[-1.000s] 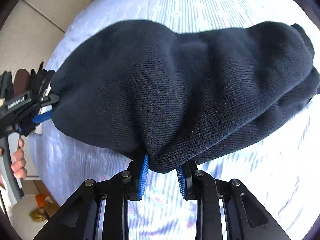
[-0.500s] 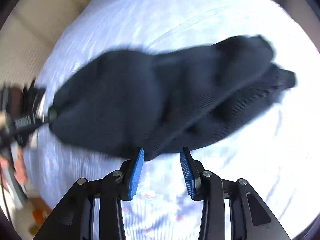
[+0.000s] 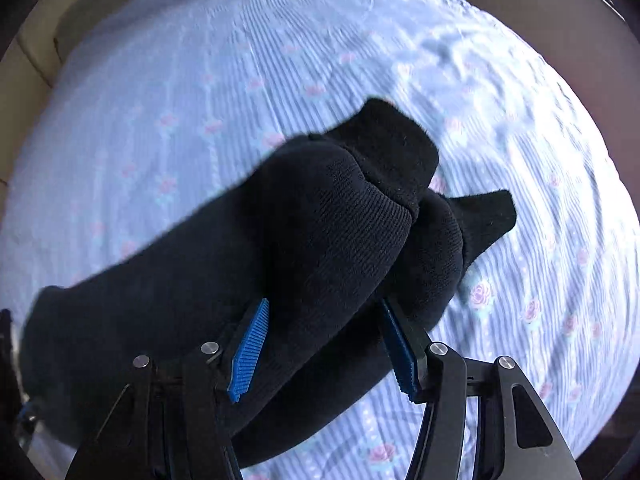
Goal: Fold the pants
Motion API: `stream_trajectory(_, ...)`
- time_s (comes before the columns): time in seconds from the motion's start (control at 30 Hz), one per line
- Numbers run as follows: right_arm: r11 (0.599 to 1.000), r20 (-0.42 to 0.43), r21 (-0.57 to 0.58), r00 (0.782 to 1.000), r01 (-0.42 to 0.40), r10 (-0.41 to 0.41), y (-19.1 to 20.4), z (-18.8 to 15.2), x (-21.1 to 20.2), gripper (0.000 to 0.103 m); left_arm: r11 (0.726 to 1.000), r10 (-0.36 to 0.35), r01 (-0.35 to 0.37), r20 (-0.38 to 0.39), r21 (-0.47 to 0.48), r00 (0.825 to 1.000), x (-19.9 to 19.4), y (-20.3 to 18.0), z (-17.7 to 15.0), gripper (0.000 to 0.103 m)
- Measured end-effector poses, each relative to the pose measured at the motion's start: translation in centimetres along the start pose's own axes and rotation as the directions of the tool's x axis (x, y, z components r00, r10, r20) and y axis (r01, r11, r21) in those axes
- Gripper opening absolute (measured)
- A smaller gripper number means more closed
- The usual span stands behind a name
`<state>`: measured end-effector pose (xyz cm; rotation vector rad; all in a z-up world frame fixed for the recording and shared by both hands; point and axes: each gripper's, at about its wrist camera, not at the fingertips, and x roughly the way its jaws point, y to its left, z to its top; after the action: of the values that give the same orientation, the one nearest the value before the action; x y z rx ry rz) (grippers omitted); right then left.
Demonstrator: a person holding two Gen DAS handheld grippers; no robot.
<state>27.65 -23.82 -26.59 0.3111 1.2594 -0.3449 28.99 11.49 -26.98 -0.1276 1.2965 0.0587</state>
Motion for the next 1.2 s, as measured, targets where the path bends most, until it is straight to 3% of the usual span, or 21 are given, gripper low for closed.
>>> stream_trajectory(0.03, 1.0, 0.006, 0.007, 1.0, -0.011, 0.011, -0.1, 0.2, 0.1, 0.056, 1.0, 0.006, -0.006, 0.002, 0.006, 1.0, 0.0, -0.1, 0.0, 0.051)
stream_trajectory(0.1, 0.999, 0.027, -0.011, 0.998, -0.049, 0.049, 0.0, 0.6, -0.2, 0.026, 1.0, 0.01, -0.01, 0.003, 0.004, 1.0, -0.1, -0.1, -0.1, 0.051)
stream_trajectory(0.17, 0.996, 0.037, -0.042, 0.996, -0.075, 0.077, 0.1, 0.7, -0.9, 0.017, 1.0, 0.013, -0.013, 0.003, 0.001, 1.0, 0.0, -0.1, 0.0, 0.051)
stream_trajectory(0.3, 0.99, 0.1, -0.073, 0.987, -0.12, 0.127, -0.5, 0.0, -3.9, 0.015, 1.0, 0.023, -0.023, 0.008, -0.005, 1.0, -0.2, -0.3, 0.0, 0.051)
stream_trajectory(0.5, 0.986, 0.233, -0.073, 0.959, -0.15, 0.163, -2.7, -3.6, -9.6, 0.015, 0.998, 0.04, -0.043, 0.045, 0.056, 0.998, -1.0, -2.1, -0.1, 0.06)
stream_trajectory(0.67, 0.99, 0.105, -0.072, 0.986, -0.123, 0.13, -4.8, -4.3, -5.2, 0.015, 0.978, 0.127, -0.134, 0.053, 0.159, 0.991, -0.3, -4.3, -0.4, 0.067)
stream_trajectory(0.83, 0.989, 0.044, -0.037, 0.988, -0.146, 0.148, -6.5, -4.8, -3.7, 0.023, 0.979, 0.137, -0.141, 0.033, 0.151, 0.99, -0.3, -4.4, -0.3, 0.071)
stream_trajectory(0.93, 0.994, 0.091, -0.014, 0.99, -0.107, 0.108, -6.7, -5.5, -5.8, 0.04, 0.985, 0.133, -0.14, 0.072, 0.097, 0.989, -2.6, -4.0, -0.7, 0.071)
stream_trajectory(1.0, 0.996, 0.166, 0.03, 0.983, -0.078, 0.072, -7.2, -6.5, -8.2, 0.062, 0.987, 0.143, -0.152, 0.129, 0.057, 0.981, -5.1, -4.1, -1.2, 0.073)
stream_trajectory(1.07, 0.992, 0.209, 0.096, 0.976, -0.079, 0.058, -8.1, -7.6, -9.9, 0.075, 0.991, 0.12, -0.128, 0.181, 0.031, 0.976, -7.5, -4.4, -2.0, 0.075)
stream_trajectory(1.13, 0.988, 0.222, 0.116, 0.972, -0.103, 0.076, -9.0, -8.0, -10.1, 0.075, 0.994, 0.074, -0.088, 0.196, 0.063, 0.978, -8.5, -5.8, -2.5, 0.074)
stream_trajectory(1.2, 0.988, 0.217, 0.113, 0.973, -0.101, 0.075, -9.9, -7.9, -9.5, 0.075, 0.986, 0.005, -0.037, 0.196, 0.16, 0.981, -8.5, -8.2, -2.8, 0.074)
